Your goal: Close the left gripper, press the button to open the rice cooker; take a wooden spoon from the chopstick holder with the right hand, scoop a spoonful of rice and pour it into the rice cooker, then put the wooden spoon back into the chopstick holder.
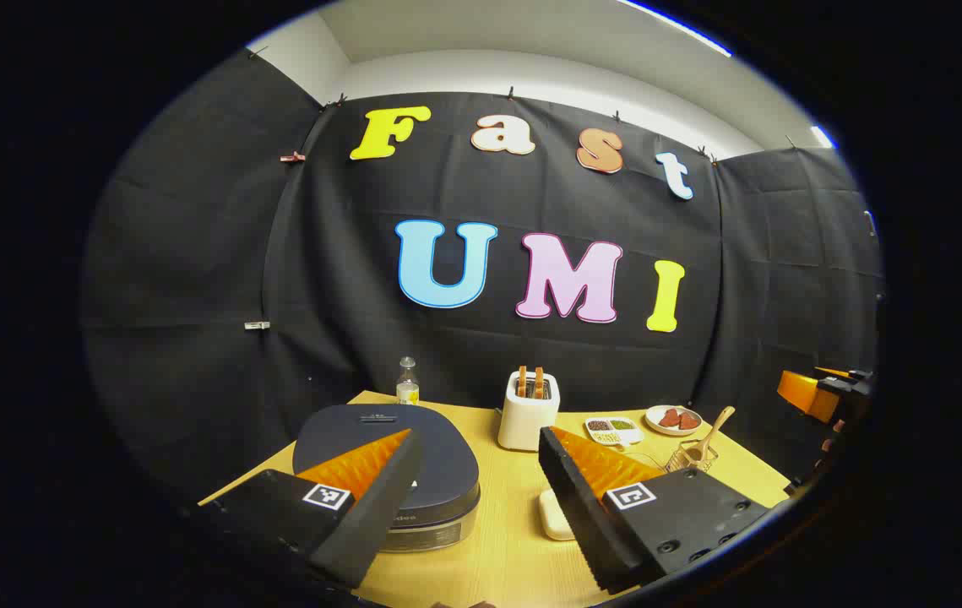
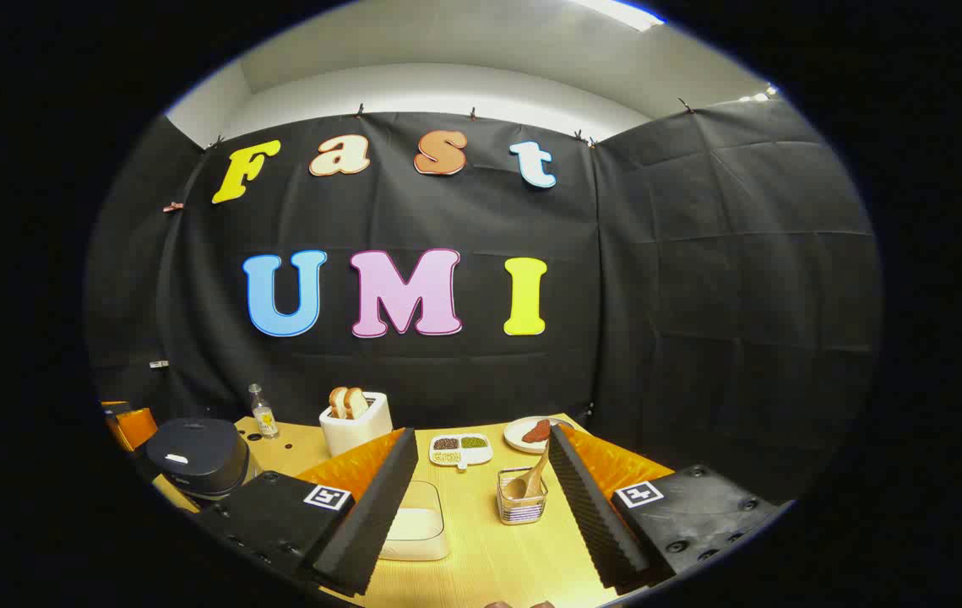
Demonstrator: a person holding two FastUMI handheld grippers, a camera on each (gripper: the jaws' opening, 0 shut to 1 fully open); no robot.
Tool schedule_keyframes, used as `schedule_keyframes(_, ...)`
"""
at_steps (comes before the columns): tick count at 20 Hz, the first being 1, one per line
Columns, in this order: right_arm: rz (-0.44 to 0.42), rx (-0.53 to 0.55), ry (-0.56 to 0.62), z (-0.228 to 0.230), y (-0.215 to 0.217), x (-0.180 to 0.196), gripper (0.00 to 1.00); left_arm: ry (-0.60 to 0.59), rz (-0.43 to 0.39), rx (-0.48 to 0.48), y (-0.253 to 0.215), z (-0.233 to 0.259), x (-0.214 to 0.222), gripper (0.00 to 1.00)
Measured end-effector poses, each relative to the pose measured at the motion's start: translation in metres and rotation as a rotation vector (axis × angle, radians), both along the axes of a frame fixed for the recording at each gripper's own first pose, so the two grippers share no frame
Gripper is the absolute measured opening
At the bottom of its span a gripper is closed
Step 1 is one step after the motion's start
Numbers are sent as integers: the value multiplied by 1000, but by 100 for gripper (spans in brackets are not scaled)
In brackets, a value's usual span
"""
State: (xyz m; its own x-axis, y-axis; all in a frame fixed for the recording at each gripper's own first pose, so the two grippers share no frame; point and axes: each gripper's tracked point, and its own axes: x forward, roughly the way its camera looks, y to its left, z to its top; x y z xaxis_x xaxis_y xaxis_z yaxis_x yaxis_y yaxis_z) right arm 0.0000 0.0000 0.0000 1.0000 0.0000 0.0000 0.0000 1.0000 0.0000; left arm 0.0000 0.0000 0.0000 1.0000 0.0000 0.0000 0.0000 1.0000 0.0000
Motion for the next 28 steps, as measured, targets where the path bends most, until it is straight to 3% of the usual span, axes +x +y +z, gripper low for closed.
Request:
schedule_keyframes(20,31,2,5,-1,6,3,98,22,34,22,8,-8,-5,94)
schedule_keyframes(28,35,-11,34,-2,-4,23,98,66,54,-4,8,1,9,95)
